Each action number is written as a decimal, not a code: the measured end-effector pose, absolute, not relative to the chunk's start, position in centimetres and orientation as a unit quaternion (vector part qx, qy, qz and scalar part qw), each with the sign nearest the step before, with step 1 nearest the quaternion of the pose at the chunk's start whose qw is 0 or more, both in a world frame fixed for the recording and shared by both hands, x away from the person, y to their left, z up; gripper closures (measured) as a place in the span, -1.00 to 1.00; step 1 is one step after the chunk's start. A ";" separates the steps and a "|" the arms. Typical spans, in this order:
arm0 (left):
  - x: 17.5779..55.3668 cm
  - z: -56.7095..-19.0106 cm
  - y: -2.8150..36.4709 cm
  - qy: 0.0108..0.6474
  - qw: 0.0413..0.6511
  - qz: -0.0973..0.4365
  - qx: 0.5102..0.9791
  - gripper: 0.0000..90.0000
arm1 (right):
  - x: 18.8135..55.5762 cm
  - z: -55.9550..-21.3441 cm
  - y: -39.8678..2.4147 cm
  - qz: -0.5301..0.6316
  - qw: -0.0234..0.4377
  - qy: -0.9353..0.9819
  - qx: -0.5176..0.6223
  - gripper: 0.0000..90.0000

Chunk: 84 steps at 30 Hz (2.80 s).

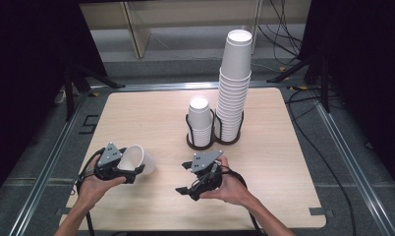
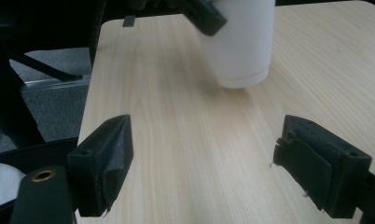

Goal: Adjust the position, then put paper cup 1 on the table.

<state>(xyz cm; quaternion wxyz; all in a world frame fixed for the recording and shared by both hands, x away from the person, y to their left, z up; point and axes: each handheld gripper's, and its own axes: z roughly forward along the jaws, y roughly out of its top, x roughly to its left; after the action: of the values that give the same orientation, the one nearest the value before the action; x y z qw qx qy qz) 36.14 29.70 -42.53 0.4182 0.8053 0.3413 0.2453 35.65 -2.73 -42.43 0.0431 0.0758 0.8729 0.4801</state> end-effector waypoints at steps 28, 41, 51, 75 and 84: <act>41.4 -43.1 32.0 0.404 0.371 0.261 0.794 -0.74 | 35.4 -43.3 -8.2 0.486 0.057 0.860 0.146 -0.59; 43.0 -43.6 31.9 0.411 0.372 0.257 0.792 -0.74 | 35.0 -43.8 -9.7 0.483 0.053 0.859 0.161 -0.59; 44.3 -43.2 31.1 0.396 0.342 0.252 0.814 -0.80 | 35.0 -43.8 -9.7 0.482 0.050 0.860 0.160 -0.58; 44.1 -46.7 31.4 0.412 0.467 0.282 0.730 -0.86 | 34.9 -43.6 -9.7 0.488 0.048 0.858 0.155 -0.57; 44.5 -47.9 31.1 0.402 0.466 0.275 0.738 -0.71 | 34.8 -43.5 -9.7 0.490 0.051 0.857 0.154 -0.56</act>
<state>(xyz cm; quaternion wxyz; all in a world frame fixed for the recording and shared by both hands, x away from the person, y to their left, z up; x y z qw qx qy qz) 44.49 31.06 -47.93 0.4662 0.7383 0.4024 0.2752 34.81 -9.70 -43.47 0.0513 0.1544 0.8565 0.4898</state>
